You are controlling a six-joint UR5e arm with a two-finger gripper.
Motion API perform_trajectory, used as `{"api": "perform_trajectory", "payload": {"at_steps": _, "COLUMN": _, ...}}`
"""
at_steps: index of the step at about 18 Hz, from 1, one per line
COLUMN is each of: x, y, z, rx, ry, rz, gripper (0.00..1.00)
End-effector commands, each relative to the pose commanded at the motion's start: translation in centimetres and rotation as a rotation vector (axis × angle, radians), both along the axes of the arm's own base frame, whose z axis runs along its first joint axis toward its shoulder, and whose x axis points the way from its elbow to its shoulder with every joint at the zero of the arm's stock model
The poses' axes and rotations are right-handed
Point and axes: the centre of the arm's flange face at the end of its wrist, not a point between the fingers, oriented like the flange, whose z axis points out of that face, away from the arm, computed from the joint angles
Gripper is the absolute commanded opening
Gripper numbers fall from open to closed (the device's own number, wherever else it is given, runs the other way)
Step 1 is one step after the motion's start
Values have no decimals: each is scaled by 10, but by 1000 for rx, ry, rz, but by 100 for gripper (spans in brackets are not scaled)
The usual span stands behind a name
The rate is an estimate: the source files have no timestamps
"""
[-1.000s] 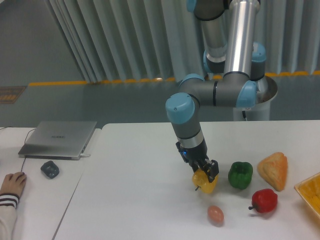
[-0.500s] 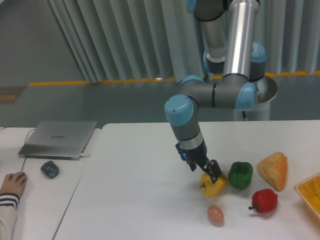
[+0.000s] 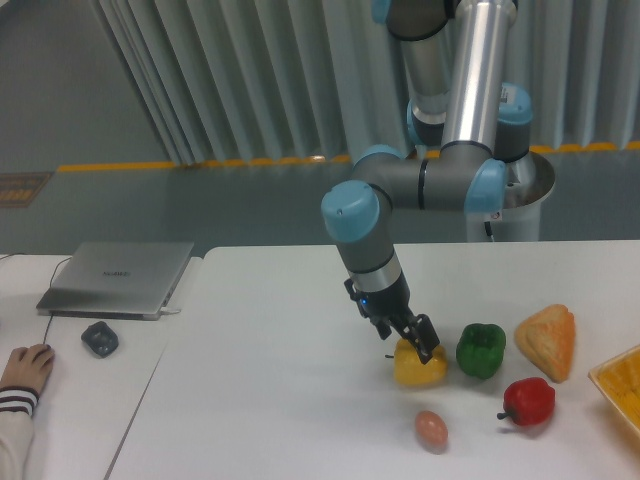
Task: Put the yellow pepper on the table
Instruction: 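Raise the open gripper up away from the yellow pepper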
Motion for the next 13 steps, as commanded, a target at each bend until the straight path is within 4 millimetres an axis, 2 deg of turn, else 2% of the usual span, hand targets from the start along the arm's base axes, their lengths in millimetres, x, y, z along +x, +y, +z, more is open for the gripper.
{"api": "perform_trajectory", "payload": {"at_steps": 4, "x": -22, "y": -15, "z": 29, "rx": 15, "ry": 12, "rz": -77, "gripper": 100}}
{"api": "perform_trajectory", "payload": {"at_steps": 8, "x": -50, "y": -43, "z": 54, "rx": -37, "ry": 3, "rz": -221, "gripper": 100}}
{"api": "perform_trajectory", "payload": {"at_steps": 13, "x": -64, "y": -54, "z": 66, "rx": -3, "ry": -15, "rz": -202, "gripper": 100}}
